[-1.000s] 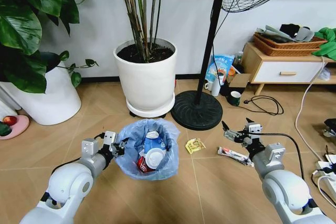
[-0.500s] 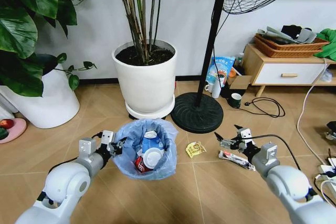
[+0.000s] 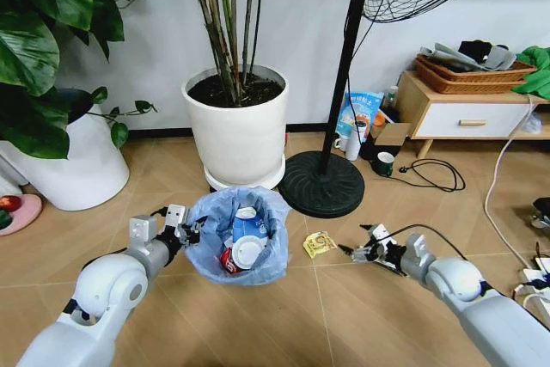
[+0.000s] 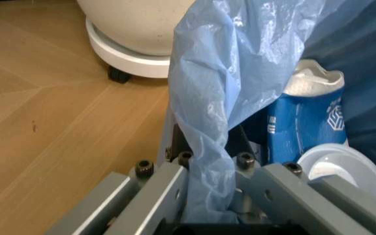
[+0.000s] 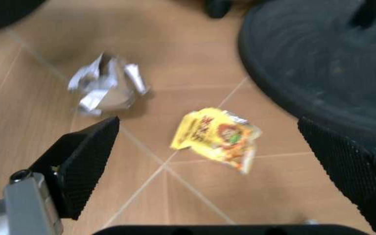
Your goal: Pick up the trash bin and place the garbage on the floor into it.
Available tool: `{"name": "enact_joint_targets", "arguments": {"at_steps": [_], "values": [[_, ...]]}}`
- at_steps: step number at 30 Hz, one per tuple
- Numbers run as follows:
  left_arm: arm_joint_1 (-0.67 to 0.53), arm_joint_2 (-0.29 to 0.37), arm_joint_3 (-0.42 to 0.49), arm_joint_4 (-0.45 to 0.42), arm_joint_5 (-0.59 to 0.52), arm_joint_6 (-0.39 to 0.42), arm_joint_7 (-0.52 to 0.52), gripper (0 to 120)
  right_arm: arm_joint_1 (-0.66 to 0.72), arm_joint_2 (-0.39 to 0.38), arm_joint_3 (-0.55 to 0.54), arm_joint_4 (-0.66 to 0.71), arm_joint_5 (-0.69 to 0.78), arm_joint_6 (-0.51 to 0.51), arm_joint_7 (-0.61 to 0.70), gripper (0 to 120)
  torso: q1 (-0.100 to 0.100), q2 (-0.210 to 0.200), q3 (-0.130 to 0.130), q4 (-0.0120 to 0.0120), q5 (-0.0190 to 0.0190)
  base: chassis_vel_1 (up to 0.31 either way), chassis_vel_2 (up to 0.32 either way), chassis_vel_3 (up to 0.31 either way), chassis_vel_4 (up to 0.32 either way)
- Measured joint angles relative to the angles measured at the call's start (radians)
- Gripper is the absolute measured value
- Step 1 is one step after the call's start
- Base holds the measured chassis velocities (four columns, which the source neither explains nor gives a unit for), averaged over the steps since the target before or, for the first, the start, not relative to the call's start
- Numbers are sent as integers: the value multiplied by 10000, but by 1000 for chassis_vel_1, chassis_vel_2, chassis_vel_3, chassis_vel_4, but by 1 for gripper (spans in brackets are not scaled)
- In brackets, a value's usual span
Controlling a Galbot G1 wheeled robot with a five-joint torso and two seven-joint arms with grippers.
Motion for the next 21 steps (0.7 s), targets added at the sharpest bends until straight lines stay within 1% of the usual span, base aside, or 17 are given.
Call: {"name": "enact_joint_targets", "arguments": {"at_steps": [1,3,6,8,10,11,14,17,20,21], "values": [[0,0,0,0,0,0,0,0,0,0,0,0,0,0,0,100,0,0,0,0,0,0,0,0,0],[-48,28,-20,27,-41,0,-33,0,401,269,-485,-414,-386,156,-106,100,0,0,0,2,-1,0,0,0,0],[-91,53,-23,28,-94,0,-69,0,579,407,-770,-603,-498,181,-129,100,0,0,0,1,-2,0,0,0,0],[-219,66,-23,74,-175,2,-121,0,959,726,-1250,-962,-846,301,-215,100,0,0,0,0,-1,0,0,0,0],[-260,61,-28,98,-202,4,-141,0,1033,790,-1345,-1028,-903,306,-224,100,0,0,0,0,-1,0,0,0,0],[-376,47,-59,173,-256,11,-178,0,1224,965,-1578,-1226,-977,321,-224,100,0,0,0,0,-2,0,0,0,0],[-536,48,-105,324,-294,13,-182,0,1465,1217,-1792,-1520,-1061,347,-219,100,0,0,0,0,2,0,0,0,0],[-701,60,-154,509,-320,15,-163,0,1686,1436,-2003,-1765,-1111,349,-214,100,0,0,0,0,-5,0,0,0,0],[-1082,72,-191,755,-439,27,-133,0,2127,1992,-2344,-2385,-1155,360,-173,100,0,0,-1,-3,-4,0,0,0,0],[-1082,72,-191,755,-439,27,-133,0,2127,1992,-2344,-2385,-1155,360,-173,100,0,0,-1,-3,-4,0,0,0,0]]}}
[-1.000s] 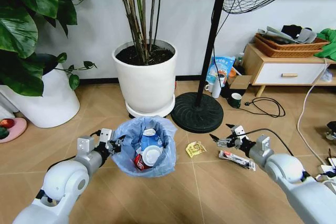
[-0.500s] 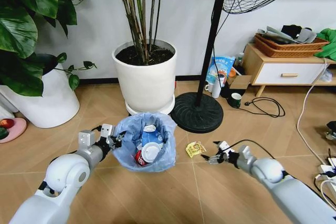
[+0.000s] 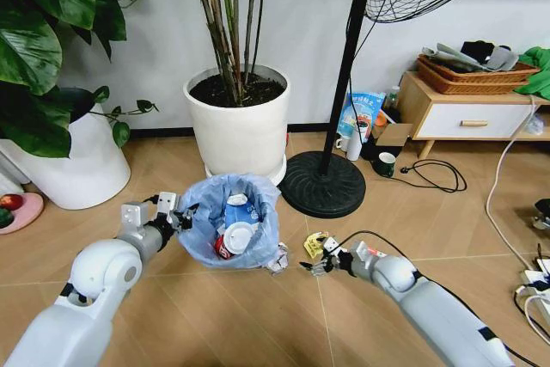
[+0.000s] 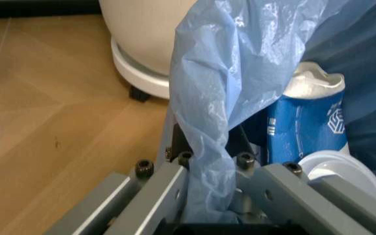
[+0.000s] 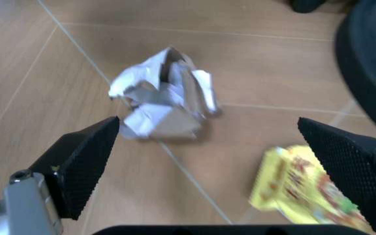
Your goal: Pick up the trash bin and place the garbage on the floor into it.
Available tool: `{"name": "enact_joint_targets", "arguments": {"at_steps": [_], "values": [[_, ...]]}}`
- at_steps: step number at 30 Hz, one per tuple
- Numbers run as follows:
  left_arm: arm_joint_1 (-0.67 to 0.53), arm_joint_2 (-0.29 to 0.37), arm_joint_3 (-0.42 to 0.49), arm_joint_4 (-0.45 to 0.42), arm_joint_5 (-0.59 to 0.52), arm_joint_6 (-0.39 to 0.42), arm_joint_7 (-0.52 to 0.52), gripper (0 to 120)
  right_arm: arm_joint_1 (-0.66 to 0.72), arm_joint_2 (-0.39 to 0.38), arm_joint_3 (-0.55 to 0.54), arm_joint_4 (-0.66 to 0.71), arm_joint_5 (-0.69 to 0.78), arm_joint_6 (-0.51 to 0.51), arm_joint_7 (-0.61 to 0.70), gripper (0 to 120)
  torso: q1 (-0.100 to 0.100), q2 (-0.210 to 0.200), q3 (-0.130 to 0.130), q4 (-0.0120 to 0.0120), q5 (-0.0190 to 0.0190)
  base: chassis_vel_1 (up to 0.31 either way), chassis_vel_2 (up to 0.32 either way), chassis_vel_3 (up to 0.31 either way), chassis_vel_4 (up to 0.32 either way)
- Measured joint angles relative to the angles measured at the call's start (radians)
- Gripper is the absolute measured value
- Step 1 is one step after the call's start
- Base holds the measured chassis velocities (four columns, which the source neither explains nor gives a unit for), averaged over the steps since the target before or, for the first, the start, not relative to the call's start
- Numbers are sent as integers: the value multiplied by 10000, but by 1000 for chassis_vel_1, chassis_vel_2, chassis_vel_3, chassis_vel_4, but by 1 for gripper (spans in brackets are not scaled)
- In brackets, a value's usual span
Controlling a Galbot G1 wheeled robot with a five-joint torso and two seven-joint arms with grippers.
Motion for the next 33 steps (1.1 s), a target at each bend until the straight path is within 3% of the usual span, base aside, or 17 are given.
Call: {"name": "enact_joint_targets", "arguments": {"at_steps": [13,30,33], "values": [[-257,63,-83,267,-115,18,35,0,1419,2320,-469,-2559,-627,220,218,100,0,0,1,5,4,0,0,0,0],[-479,42,-30,396,-168,13,47,0,1428,2726,-203,-3462,-1004,288,300,100,0,1,0,3,5,0,0,0,0],[-480,43,-19,392,-169,13,46,0,1428,2785,-150,-3606,-1087,326,377,88,-1,1,0,3,5,0,0,0,0]]}}
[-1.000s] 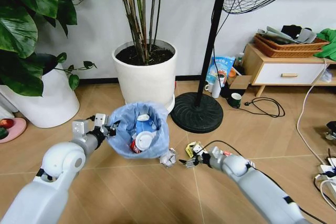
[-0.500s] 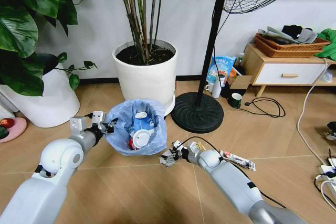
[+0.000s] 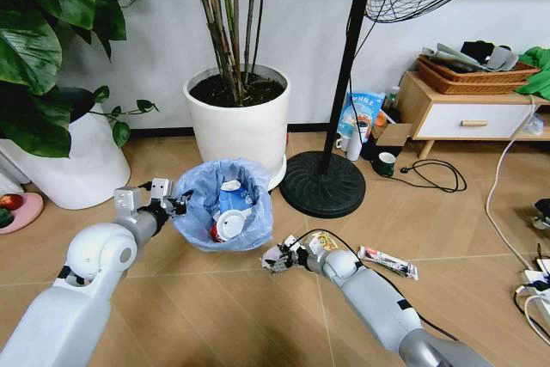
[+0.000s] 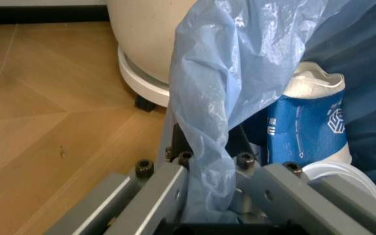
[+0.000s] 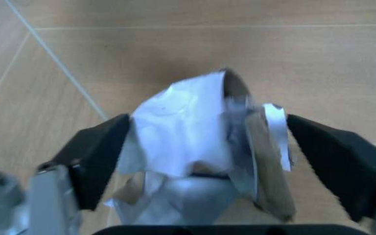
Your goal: Pick up the trash bin and place the garbage on the floor into it.
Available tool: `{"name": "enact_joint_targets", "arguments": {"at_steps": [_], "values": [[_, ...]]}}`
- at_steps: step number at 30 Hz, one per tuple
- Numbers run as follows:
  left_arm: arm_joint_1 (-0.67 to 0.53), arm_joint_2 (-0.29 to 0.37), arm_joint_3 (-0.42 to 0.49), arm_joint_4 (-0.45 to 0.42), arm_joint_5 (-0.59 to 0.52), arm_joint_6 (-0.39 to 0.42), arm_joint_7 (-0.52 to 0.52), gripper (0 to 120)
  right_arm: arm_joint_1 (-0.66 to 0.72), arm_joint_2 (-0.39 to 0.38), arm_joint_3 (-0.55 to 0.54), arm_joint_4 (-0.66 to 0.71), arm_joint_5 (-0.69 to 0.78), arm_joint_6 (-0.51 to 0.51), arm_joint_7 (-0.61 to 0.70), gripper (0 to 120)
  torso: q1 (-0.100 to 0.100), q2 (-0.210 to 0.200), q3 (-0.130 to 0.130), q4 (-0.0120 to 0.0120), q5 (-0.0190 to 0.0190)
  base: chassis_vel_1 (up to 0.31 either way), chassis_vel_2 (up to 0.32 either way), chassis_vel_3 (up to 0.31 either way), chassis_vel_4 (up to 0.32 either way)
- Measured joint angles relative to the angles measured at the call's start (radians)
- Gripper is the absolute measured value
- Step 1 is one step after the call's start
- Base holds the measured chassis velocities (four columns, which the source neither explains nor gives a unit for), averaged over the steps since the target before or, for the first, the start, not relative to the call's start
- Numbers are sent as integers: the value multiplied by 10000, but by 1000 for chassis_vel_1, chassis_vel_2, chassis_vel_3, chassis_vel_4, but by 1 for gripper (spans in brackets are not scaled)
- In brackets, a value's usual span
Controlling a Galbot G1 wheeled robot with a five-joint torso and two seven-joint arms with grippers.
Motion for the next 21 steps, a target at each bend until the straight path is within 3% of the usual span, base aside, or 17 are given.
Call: {"name": "enact_joint_targets", "arguments": {"at_steps": [5,9,21], "values": [[11,-10,14,-28,-2,0,-7,0,-3,63,73,-145,-50,76,130,73,0,0,0,0,0,0,0,0,0],[21,-10,24,-80,-10,0,-14,0,-1,128,125,-249,-72,114,163,53,0,0,0,0,-1,0,0,0,0],[94,-8,24,-150,-14,1,-14,0,-15,229,178,-409,-204,192,257,16,0,0,0,0,0,0,0,0,0]]}}
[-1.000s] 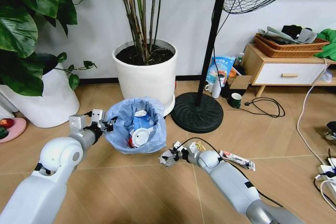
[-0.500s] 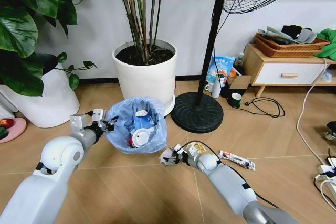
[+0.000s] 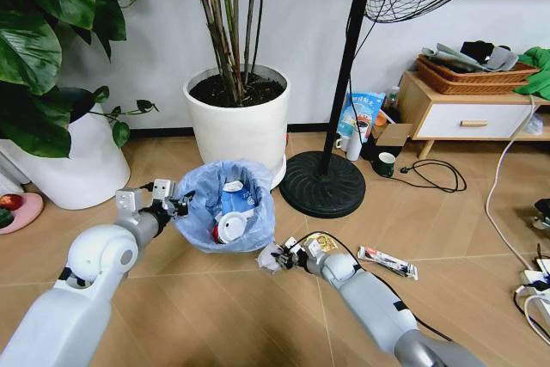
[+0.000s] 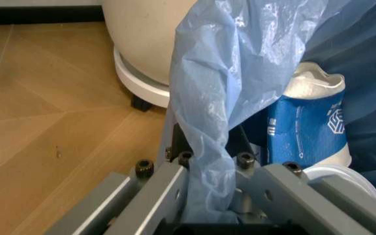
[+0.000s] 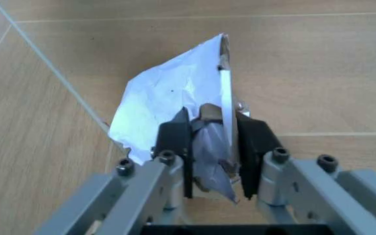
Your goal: Pick up the trash bin and place the garbage on the floor into it.
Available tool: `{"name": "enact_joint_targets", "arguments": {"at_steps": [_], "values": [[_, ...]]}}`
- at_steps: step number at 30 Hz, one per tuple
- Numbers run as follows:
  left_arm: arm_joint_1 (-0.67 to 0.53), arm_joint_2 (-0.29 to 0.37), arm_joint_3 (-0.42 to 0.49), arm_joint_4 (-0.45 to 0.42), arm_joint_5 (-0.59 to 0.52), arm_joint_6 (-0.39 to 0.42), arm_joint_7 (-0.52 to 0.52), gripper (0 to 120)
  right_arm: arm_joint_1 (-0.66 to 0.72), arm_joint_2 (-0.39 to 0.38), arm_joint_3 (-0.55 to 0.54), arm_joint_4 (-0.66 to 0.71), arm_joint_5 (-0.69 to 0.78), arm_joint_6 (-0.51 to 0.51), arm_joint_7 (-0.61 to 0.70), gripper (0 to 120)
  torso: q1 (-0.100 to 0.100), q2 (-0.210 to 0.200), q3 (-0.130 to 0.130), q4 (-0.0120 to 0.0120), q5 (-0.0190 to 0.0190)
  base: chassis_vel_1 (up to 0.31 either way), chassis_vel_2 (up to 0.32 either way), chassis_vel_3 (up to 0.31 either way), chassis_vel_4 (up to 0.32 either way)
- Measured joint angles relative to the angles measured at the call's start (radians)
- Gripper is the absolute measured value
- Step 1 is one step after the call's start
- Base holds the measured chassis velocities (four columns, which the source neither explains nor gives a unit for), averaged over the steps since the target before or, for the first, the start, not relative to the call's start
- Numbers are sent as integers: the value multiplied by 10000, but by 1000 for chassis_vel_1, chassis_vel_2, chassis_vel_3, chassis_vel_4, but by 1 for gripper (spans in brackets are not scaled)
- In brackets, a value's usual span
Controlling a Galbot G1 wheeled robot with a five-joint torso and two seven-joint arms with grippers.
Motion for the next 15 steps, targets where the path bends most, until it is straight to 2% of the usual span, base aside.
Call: {"name": "enact_joint_targets", "arguments": {"at_steps": [8,15], "values": [[-35,-7,8,31,0,0,22,0,-6,61,58,-90,-93,83,70,3,0,0,0,1,0,0,0,0,0],[-39,-23,26,46,1,0,29,0,-261,-18,235,243,35,57,245,3,0,0,0,1,0,0,0,0,0]]}}
